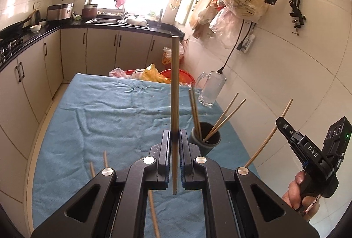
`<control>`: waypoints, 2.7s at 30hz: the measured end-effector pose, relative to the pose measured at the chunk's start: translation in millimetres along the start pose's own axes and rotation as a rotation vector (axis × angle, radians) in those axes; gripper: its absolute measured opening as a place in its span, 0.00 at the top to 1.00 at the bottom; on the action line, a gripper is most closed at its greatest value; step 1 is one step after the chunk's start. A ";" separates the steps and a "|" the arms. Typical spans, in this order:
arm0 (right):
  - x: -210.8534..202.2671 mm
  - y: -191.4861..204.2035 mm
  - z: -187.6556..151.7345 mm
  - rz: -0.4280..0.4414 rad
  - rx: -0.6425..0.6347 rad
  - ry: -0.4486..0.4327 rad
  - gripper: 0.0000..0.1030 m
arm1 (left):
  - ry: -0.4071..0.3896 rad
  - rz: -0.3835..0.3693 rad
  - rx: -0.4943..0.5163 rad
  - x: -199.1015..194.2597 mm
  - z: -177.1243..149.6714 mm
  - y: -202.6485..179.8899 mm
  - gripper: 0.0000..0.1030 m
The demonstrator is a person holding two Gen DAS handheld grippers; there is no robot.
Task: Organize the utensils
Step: 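Lift both held chopsticks upright and carry them over the black cup, then lower the chopsticks into the black cup and open both grippers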
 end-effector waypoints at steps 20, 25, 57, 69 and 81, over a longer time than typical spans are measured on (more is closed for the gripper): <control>15.3 -37.0 55.7 -0.046 0.082 -0.104 0.93 | -0.039 -0.082 0.053 44.5 53.6 -78.2 0.93; 28.7 -46.6 65.3 -0.064 0.102 -0.122 0.93 | -0.055 -0.071 0.040 65.5 66.0 -82.7 0.93; 118.3 -73.9 -6.4 -0.109 0.085 0.081 0.93 | 0.097 -0.032 0.012 166.5 18.1 -53.2 0.93; 129.5 -68.6 -20.8 -0.098 0.070 0.133 0.90 | 0.123 -0.024 0.020 175.0 10.9 -46.7 0.93; 120.9 -65.7 -18.3 -0.102 0.063 0.134 0.84 | 0.092 -0.007 0.029 162.3 13.8 -49.0 0.69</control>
Point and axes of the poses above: each gripper's, at about its wrist camera, not at the fingertips, and x roughly the way its jaws point, y to its left, z to its top, the point moved 10 cm from there along x, roughly the way its jaws point, and after that the axes turned 7 degrees about -x, right-handed, at the moved point
